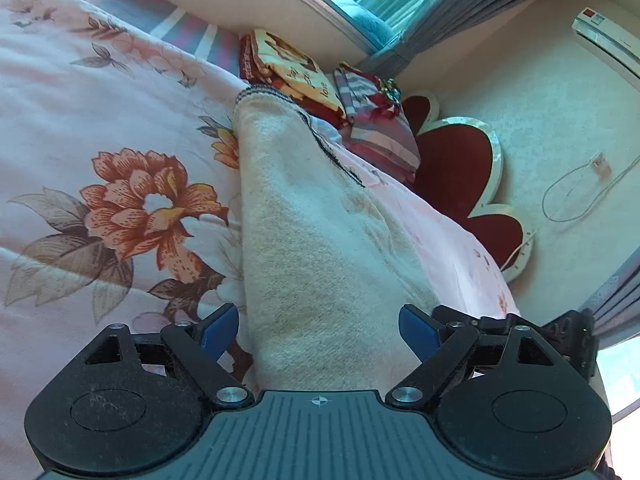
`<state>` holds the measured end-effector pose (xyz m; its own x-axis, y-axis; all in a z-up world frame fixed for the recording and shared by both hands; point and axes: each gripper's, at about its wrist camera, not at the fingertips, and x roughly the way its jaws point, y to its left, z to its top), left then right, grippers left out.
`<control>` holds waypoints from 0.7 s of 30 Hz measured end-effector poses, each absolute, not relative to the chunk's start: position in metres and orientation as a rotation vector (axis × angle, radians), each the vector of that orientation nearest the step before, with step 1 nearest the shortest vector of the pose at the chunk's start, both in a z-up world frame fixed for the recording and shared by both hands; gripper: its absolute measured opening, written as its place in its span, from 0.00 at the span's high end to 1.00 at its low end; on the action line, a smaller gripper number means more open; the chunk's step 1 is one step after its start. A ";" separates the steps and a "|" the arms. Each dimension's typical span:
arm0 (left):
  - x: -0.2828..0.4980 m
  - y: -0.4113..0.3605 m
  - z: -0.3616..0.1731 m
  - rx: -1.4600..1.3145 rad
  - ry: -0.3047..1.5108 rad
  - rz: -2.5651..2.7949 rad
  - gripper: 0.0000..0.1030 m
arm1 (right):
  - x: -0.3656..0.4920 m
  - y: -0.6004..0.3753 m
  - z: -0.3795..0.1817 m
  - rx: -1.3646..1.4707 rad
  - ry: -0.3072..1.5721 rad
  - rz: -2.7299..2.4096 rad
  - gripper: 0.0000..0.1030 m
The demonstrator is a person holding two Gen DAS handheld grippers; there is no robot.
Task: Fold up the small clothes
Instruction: 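Grasp the end of the sweater strip with both grippers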
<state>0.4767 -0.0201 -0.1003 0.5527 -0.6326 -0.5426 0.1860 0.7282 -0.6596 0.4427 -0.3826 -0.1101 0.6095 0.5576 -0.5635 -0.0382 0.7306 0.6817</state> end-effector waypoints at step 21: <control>0.533 -0.034 -0.117 -0.603 0.932 -0.598 0.16 | 0.470 -0.391 -0.124 0.763 0.898 0.577 0.49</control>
<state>0.5332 -0.0335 -0.1172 0.4641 -0.6975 -0.5461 0.2064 0.6846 -0.6991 0.4700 -0.3908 -0.1236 0.5076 0.7213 -0.4712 -0.1294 0.6045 0.7860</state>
